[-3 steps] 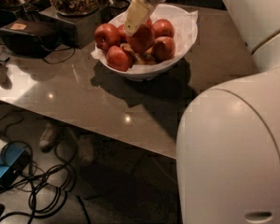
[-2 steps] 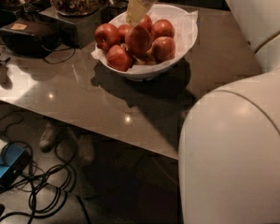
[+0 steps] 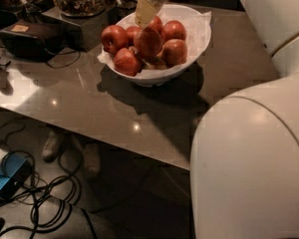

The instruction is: Pick apple from white bowl

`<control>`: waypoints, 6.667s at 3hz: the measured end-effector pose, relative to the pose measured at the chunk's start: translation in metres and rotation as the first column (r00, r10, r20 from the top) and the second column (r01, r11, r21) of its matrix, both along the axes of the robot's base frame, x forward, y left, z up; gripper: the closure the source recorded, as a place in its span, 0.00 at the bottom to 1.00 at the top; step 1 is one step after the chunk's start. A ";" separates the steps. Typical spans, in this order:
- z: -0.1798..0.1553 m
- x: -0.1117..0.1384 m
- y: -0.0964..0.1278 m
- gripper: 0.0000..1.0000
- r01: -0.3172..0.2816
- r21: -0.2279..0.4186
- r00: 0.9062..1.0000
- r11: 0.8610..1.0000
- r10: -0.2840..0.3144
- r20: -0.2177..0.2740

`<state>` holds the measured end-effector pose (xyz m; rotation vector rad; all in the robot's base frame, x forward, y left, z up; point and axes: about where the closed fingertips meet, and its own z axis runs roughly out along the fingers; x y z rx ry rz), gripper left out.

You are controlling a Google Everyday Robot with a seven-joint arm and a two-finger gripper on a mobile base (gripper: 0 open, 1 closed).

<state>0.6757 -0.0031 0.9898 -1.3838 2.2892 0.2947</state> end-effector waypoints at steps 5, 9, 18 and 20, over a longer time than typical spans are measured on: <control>-0.017 0.020 0.004 0.00 -0.007 0.033 1.000 0.999 0.008 -0.028; -0.017 0.020 0.004 0.28 -0.007 0.033 1.000 0.999 0.008 -0.028; -0.021 0.026 0.007 0.21 -0.013 0.035 1.000 0.999 0.014 -0.018; -0.042 0.031 -0.004 0.00 -0.012 0.028 1.000 1.000 0.013 -0.026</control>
Offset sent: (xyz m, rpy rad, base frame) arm 0.0000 0.0000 0.0000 0.0000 0.0000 0.0000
